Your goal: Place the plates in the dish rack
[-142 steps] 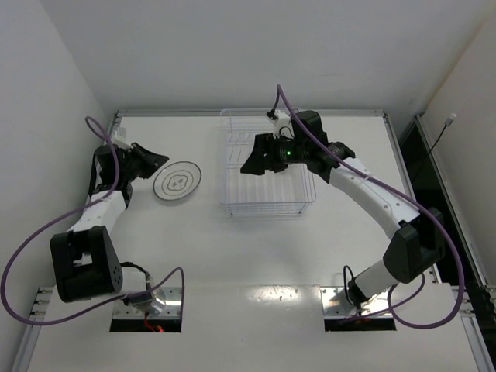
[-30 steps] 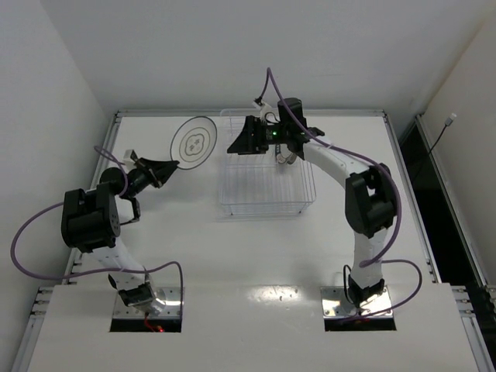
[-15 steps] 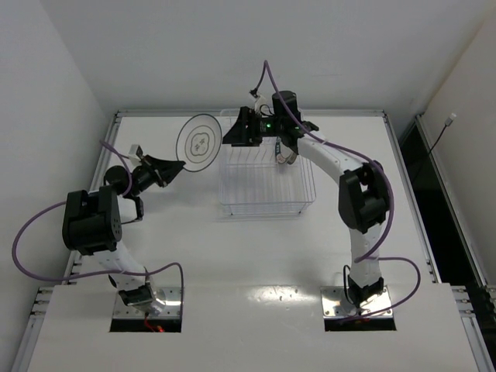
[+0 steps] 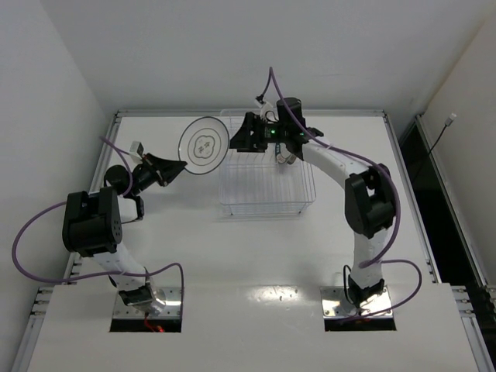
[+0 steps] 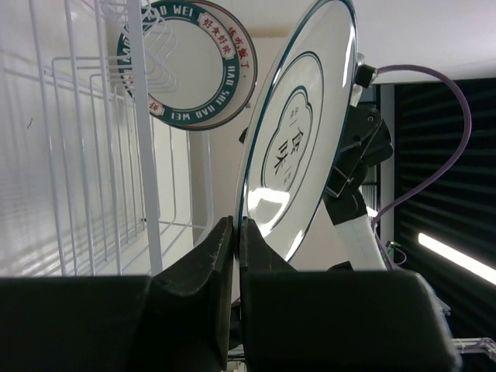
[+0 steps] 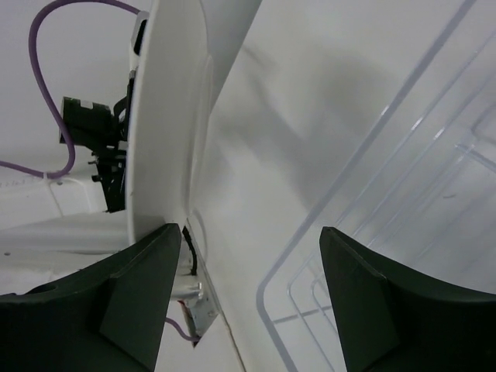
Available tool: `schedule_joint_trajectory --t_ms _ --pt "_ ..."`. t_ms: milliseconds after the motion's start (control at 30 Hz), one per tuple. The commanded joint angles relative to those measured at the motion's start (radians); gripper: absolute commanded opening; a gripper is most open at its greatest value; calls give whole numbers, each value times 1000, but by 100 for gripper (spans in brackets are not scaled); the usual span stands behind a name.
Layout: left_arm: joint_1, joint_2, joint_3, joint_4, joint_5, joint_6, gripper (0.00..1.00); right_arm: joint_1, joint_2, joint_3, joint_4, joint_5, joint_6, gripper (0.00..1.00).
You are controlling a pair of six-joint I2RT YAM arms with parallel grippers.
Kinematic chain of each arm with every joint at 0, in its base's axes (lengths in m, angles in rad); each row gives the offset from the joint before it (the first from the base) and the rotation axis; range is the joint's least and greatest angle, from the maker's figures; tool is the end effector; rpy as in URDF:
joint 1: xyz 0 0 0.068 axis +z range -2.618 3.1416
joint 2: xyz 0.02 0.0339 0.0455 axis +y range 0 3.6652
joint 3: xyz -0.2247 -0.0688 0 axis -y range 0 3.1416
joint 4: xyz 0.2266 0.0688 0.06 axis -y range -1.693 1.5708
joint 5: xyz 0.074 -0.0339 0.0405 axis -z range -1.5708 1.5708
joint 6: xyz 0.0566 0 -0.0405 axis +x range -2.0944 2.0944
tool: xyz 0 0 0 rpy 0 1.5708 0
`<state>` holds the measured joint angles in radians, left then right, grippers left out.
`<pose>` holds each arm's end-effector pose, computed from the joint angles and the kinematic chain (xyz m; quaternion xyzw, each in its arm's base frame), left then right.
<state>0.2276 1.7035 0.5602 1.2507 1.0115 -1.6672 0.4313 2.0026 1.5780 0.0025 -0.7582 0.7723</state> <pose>0.3048 0.0213 0.1660 -0.2641 0.6339 -0.6725 0.2760 0.3927 0.2236 0.2317 -0.0658 0.8027 0.5418 0.2401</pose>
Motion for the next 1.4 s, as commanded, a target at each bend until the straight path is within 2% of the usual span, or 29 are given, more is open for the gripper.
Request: schedule_joint_trajectory --t_ms 0,267,767,867,900,1000,1033,1067,1133,1167,1200,1300,1333,1367 --pt "-13 -35 29 349 9 30 0 -20 -142 -53 91 55 -5 69" --pt "-13 -44 29 340 9 40 0 -29 -212 -95 145 106 13 69" --pt "-13 -44 29 340 18 40 0 49 -35 -4 209 40 74 69" --pt "-13 -44 29 340 18 40 0 72 -11 40 171 40 64 62" --pt "-13 -44 29 340 18 40 0 72 2 40 171 30 64 53" --pt "-13 -44 29 340 18 40 0 81 24 62 171 30 73 35" --pt "-13 -44 29 340 18 40 0 92 24 77 157 30 73 20" --pt "-13 -33 29 340 18 31 0 92 34 86 157 20 73 13" --pt "-13 -24 29 340 18 30 0 92 35 105 107 20 59 0" --pt "-13 -15 39 340 27 30 0 92 35 105 88 51 38 0" --pt "-13 -15 40 340 38 30 5 92 -5 105 76 71 27 0" --pt "-13 7 50 331 38 21 35 64 -95 73 -48 209 -46 0" --pt "-13 7 50 331 38 21 57 64 -160 86 -102 268 -77 0" --pt "-13 7 50 314 38 21 72 52 -189 102 -233 407 -109 0"
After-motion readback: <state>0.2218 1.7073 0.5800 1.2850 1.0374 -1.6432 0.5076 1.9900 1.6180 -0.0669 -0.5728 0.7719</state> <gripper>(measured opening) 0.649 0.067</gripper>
